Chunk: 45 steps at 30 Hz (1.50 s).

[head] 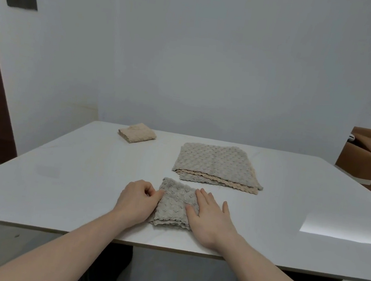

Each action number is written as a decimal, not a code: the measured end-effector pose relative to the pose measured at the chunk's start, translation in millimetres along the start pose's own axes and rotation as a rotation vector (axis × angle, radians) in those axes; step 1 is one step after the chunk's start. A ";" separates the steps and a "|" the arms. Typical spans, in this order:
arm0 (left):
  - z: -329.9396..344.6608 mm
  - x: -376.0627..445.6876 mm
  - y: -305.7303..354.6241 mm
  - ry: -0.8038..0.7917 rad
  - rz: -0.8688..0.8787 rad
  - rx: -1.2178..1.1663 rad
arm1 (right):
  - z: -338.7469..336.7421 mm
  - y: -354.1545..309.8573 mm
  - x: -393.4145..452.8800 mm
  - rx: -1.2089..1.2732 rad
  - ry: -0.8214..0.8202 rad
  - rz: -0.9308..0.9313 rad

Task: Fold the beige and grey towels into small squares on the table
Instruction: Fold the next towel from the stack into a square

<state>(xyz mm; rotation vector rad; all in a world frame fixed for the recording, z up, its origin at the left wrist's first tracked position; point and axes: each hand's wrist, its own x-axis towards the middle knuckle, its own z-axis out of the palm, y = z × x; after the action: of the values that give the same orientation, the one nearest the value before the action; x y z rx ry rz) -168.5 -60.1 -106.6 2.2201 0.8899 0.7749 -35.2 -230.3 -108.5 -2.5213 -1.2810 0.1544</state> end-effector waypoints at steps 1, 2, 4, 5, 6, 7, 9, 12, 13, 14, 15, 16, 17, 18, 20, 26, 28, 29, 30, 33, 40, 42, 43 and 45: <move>-1.3 1.0 2.1 0.029 0.008 -0.008 | -0.1 0.1 0.2 0.000 0.002 0.000; -3.0 2.0 5.6 0.062 0.042 0.002 | 0.1 0.5 0.4 0.003 0.003 0.000; -5.3 3.6 13.4 0.073 0.199 0.071 | 1.1 1.7 1.7 0.002 0.008 0.000; -4.8 3.8 16.9 0.000 0.296 0.130 | 1.8 2.2 2.4 0.000 0.011 0.001; -3.2 3.1 19.3 -0.128 0.370 0.210 | 2.4 2.4 2.8 -0.001 0.013 0.000; 0.3 2.1 19.5 -0.269 0.404 0.287 | 3.0 3.0 2.8 0.000 0.014 0.001; 8.8 -1.2 16.9 -0.467 0.340 0.423 | 3.8 3.8 1.7 0.012 0.020 0.003; 16.4 -5.7 7.8 -0.492 0.258 0.465 | 3.9 3.9 0.0 0.052 0.044 0.006; 17.2 -6.4 6.8 -0.483 0.259 0.480 | 3.0 3.5 -1.7 0.082 0.071 -0.004; 17.1 -6.5 6.0 -0.478 0.257 0.490 | 1.3 2.0 -4.0 0.115 0.116 -0.038; 17.6 -5.8 5.9 -0.474 0.257 0.494 | -1.2 0.7 -6.0 0.141 0.176 -0.097; 18.4 -5.0 6.3 -0.473 0.260 0.501 | -4.7 -0.6 -7.8 0.153 0.226 -0.162; 19.1 -4.1 6.8 -0.476 0.265 0.511 | -7.8 -1.5 -8.3 0.146 0.245 -0.208; 19.5 -3.2 7.1 -0.478 0.269 0.517 | -10.3 -1.9 -8.2 0.120 0.224 -0.228; 18.2 -2.2 6.5 -0.498 0.276 0.515 | -8.2 -0.5 -6.9 0.025 0.096 -0.188; 15.1 -2.2 11.1 -0.512 0.250 0.585 | 1.8 3.5 -7.6 -0.026 -0.033 -0.079; 13.4 -5.5 16.2 -0.496 0.223 0.634 | 0.8 1.5 -11.1 -0.024 -0.041 -0.062; 11.6 -7.9 17.6 -0.492 0.212 0.643 | 0.5 0.8 -13.9 -0.026 -0.047 -0.052; 9.3 -10.5 17.0 -0.488 0.202 0.644 | 0.3 0.9 -17.4 -0.032 -0.052 -0.042; 1.4 -18.1 6.5 -0.489 0.164 0.606 | -0.5 2.3 -28.0 -0.041 -0.051 -0.023; 2.3 -23.5 2.8 -0.456 0.129 0.579 | 0.2 -1.7 -34.6 -0.023 -0.009 0.025; 2.7 -25.6 1.6 -0.409 0.105 0.557 | 2.7 -2.1 -35.8 -0.010 0.012 0.045; 2.0 -26.4 0.8 -0.380 0.096 0.533 | 3.7 -2.0 -36.1 -0.003 0.025 0.060; -1.1 -28.7 0.4 -0.325 0.091 0.467 | 4.3 -0.9 -36.2 0.037 0.055 0.093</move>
<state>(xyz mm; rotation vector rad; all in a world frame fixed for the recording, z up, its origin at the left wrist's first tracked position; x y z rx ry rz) -186.3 -81.4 -113.8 2.7062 0.8740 0.2389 -58.3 -257.9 -113.9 -2.5365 -1.1302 0.1270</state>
